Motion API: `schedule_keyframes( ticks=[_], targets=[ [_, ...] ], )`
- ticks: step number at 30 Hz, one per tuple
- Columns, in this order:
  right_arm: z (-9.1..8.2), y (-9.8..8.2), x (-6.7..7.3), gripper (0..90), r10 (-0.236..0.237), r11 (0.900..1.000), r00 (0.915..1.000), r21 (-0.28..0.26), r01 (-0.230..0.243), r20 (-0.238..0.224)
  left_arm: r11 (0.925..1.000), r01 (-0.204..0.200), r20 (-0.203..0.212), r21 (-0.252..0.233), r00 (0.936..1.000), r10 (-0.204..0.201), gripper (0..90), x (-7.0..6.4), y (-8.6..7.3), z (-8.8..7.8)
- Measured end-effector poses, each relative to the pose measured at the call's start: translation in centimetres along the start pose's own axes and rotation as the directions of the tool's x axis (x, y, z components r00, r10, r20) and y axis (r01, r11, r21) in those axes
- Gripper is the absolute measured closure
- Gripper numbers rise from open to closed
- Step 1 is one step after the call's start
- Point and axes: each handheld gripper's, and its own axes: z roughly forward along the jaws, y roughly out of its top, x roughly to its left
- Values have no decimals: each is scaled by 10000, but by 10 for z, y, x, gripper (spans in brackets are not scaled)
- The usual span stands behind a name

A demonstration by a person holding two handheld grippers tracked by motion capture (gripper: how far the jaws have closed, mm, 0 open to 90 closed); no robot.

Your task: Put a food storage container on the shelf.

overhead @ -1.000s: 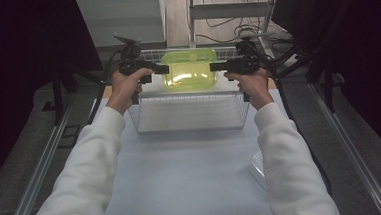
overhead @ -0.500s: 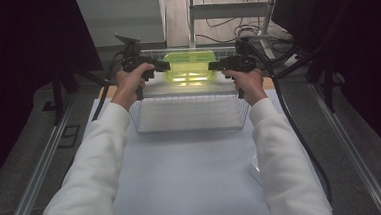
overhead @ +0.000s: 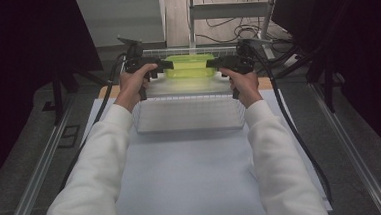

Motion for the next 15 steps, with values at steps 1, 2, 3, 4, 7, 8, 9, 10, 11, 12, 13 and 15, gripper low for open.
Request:
schedule_keyframes(
  ticks=[1, 2, 3, 4, 7, 8, 9, 10, 11, 12, 13, 15],
  targets=[
    [0, 0, 0, 519, 0, 10000, 10000, 0, 0, 0, 10000, 0, 0, 0, 10000, 0, 434, 0, 0, 0],
    [-2, -1, 3, 474, -159, 9997, 9998, -176, 162, 157, 9998, -76, -12, -181, 10000, 76, 387, -1, 0, -1],
    [-2, -1, 3, 474, -159, 9997, 9998, -176, 162, 157, 9993, -182, -37, -334, 9998, 181, 387, -1, 0, -3],
    [-4, -1, 5, 454, -318, 9991, 9991, -276, 326, 293, 9985, -332, -111, -445, 9994, 327, 351, -2, 0, -4],
    [-12, -3, 10, 396, -660, 9964, 9971, -513, 680, 391, 9944, -791, -200, -697, 9968, 779, 279, -6, 0, -12],
    [-14, -3, 12, 388, -808, 9949, 9958, -566, 831, 432, 9921, -990, -275, -774, 9949, 971, 272, -8, 0, -14],
    [-17, -3, 14, 382, -963, 9932, 9941, -603, 992, 494, 9896, -1174, -359, -832, 9927, 1147, 267, -10, -1, -17],
    [-17, -3, 14, 382, -963, 9932, 9941, -603, 992, 494, 9862, -1445, -481, -808, 9888, 1410, 267, -12, -2, -21],
    [-21, -4, 16, 379, -1122, 9911, 9923, -657, 1155, 524, 9827, -1678, -578, -779, 9848, 1636, 264, -15, -3, -24],
    [-29, -5, 20, 371, -1516, 9854, 9866, -690, 1556, 607, 9742, -2186, -691, -559, 9743, 2146, 266, -20, -6, -31],
    [-29, -5, 20, 371, -1516, 9854, 9866, -690, 1556, 607, 9742, -2186, -691, -559, 9743, 2146, 266, -20, -6, -31],
    [-39, -8, 22, 364, -1987, 9770, 9774, -637, 2033, 721, 9657, -2584, -802, -258, 9634, 2556, 264, -25, -10, -38]
  ],
)
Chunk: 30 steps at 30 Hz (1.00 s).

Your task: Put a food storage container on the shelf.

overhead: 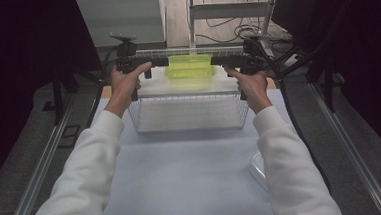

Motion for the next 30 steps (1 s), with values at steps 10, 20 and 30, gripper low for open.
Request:
schedule_keyframes(
  ticks=[10, 20, 30],
  targets=[
    [-60, -32, 6, 322, -2165, 9755, 9761, 447, 2154, 198, 9906, -1300, -258, 415, 9910, 1312, 261, -28, -42, -48],
    [-106, -95, 0, 294, -3037, 9460, 9524, 1266, 2983, 250, 9812, -1755, -25, 799, 9843, 1763, 272, -41, -116, -71],
    [-114, -151, -9, 292, -3007, 9380, 9536, 1862, 2924, 172, 9851, -1029, 7, 1380, 9946, 1038, 279, -25, -185, -64]
  ],
)
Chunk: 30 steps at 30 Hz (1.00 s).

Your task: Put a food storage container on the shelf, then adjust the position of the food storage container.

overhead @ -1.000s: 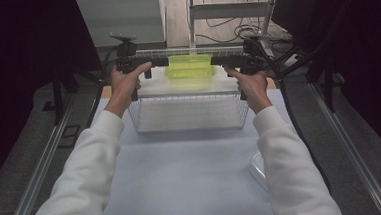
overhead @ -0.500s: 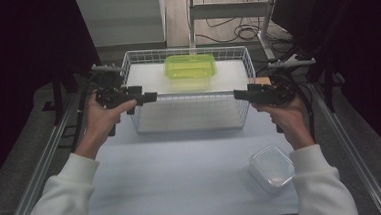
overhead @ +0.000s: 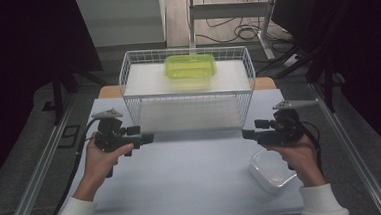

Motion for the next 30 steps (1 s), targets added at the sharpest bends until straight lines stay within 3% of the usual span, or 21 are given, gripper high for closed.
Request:
schedule_keyframes(
  ticks=[1, 4, 9, 13, 17, 24, 30],
  targets=[
    [3, -10, 2, 293, -98, 9998, 9999, 193, 97, 94, 9998, 158, -37, 109, 9999, -157, 280, 2, -10, 3],
    [6, -16, 4, 293, -206, 9983, 9995, 544, 194, 226, 9991, 275, 81, 325, 9996, -278, 282, 4, -17, 7],
    [14, -35, 4, 293, -34, 9959, 9998, 910, 18, 172, 9972, 215, 127, 712, 9997, -224, 282, 5, -24, 20],
    [26, -42, 1, 287, -137, 9879, 9993, 1549, 83, 339, 9959, 133, 181, 899, 9997, -150, 282, 4, -29, 24],
    [26, -42, -1, 287, -85, 9891, 9991, 1472, 21, 425, 9942, 169, 147, 1058, 9997, -185, 281, 4, -33, 25],
    [21, -45, 1, 287, -30, 9895, 9988, 1442, -40, 479, 9953, 402, 198, 885, 9989, -421, 272, 2, -34, 22],
    [19, -46, -5, 309, 296, 9855, 9967, 1645, -417, 754, 9940, 338, 294, 1043, 9989, -371, 267, 1, -36, 25]
  ],
)
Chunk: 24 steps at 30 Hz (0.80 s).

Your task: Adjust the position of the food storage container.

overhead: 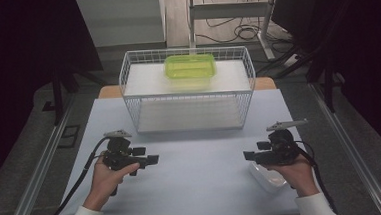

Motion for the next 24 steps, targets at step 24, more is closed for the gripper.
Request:
schedule_keyframes(
  ticks=[24],
  targets=[
    [-31, -27, -58, 416, 1098, 9925, 9770, 323, -1176, 1825, 9995, 282, 289, 147, 9992, -286, 255, 6, -3, 3]
  ],
)
